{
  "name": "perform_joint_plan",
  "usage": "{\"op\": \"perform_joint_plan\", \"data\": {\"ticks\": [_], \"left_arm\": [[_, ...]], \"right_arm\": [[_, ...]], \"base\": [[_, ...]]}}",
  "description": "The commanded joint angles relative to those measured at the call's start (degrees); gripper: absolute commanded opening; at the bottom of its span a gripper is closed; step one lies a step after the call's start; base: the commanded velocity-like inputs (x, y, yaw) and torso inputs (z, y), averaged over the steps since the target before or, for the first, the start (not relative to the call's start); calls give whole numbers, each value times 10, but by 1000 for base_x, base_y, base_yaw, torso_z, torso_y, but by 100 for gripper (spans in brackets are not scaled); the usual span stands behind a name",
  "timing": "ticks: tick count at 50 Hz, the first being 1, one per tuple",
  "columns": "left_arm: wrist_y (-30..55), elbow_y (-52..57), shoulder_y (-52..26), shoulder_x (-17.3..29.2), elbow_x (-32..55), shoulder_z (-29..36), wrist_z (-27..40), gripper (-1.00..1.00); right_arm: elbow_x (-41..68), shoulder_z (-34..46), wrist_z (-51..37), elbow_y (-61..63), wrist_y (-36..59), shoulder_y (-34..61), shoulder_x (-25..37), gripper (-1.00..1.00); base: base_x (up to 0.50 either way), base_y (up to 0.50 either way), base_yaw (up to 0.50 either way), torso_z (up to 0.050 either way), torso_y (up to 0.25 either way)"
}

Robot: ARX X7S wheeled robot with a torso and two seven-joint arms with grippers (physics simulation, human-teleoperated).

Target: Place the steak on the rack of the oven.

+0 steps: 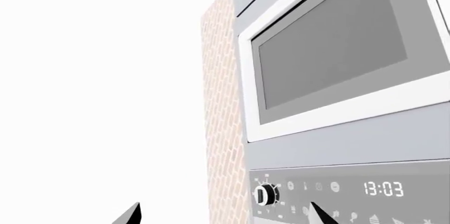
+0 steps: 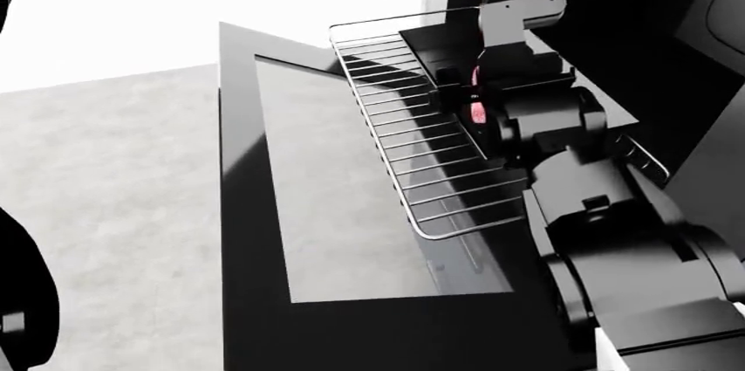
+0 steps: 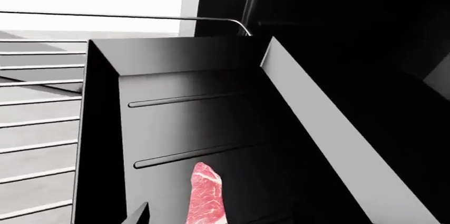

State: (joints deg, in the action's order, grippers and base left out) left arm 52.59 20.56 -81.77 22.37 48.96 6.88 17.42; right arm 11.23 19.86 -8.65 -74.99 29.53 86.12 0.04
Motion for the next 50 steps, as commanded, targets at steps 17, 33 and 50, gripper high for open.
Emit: {"op": "perform_joint_plan", "data": {"ticks": [17,33,50], "left_arm": [[28,9,-23,-5,31,-9,28,100],[1,-3,-11,0,14,-1,11,100],[-20,-3,8,7,4,1,4,100]], "right_arm": [[218,207,14,0,-70,54,0,100],[586,559,41,16,-155,108,0,100],[727,606,64,16,-191,182,2,100]], "base": [[0,0,0,0,0],[0,0,0,0,0],[0,0,0,0,0]]}}
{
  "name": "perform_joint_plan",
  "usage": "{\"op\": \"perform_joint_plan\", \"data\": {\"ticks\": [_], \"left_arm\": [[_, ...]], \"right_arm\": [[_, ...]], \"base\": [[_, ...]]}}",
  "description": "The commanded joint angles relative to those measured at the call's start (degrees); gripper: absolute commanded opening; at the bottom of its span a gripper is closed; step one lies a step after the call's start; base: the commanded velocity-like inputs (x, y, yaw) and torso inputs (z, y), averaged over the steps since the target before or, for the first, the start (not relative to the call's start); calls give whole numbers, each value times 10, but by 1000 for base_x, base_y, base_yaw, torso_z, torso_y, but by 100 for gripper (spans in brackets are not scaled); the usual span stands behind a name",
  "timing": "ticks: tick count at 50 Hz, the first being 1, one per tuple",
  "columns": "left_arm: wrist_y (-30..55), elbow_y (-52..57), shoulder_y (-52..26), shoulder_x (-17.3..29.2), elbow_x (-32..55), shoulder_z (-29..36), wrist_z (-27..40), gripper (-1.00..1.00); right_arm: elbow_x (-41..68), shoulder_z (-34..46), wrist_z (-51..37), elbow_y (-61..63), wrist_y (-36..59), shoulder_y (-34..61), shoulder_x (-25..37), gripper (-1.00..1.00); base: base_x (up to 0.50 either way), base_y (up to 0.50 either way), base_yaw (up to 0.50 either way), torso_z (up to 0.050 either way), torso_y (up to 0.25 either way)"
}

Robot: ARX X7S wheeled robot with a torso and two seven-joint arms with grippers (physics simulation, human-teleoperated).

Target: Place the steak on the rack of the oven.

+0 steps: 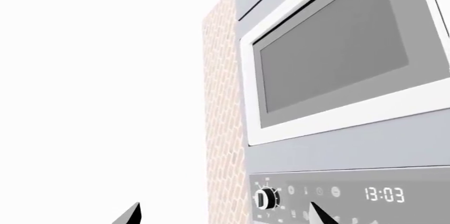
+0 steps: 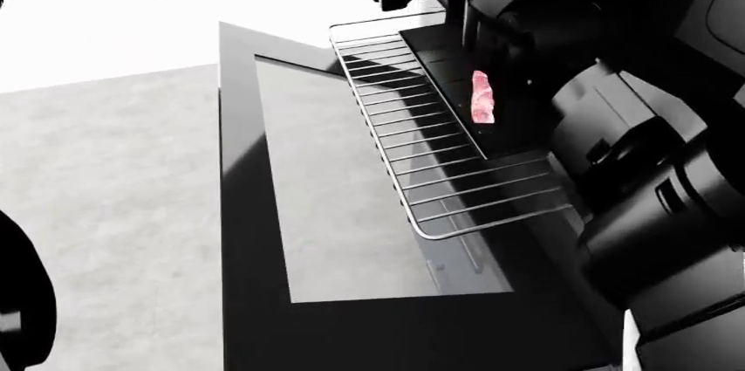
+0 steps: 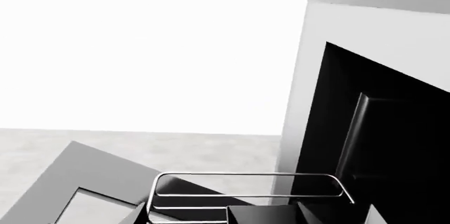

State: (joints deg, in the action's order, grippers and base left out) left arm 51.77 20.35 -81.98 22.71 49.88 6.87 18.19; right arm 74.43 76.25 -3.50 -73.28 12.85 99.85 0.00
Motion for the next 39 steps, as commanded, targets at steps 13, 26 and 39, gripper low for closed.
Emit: {"op": "perform_joint_plan", "data": {"ticks": [13,26,39], "left_arm": [[-15,-3,11,2,-5,3,-2,100],[5,6,0,4,12,-6,20,100],[-16,-2,11,7,0,-2,9,100]], "right_arm": [[134,-4,-126,298,-24,58,142,100],[165,-43,-220,503,-35,52,240,100],[167,-72,-266,598,-58,61,283,100]], "base": [[0,0,0,0,0],[0,0,0,0,0],[0,0,0,0,0]]}}
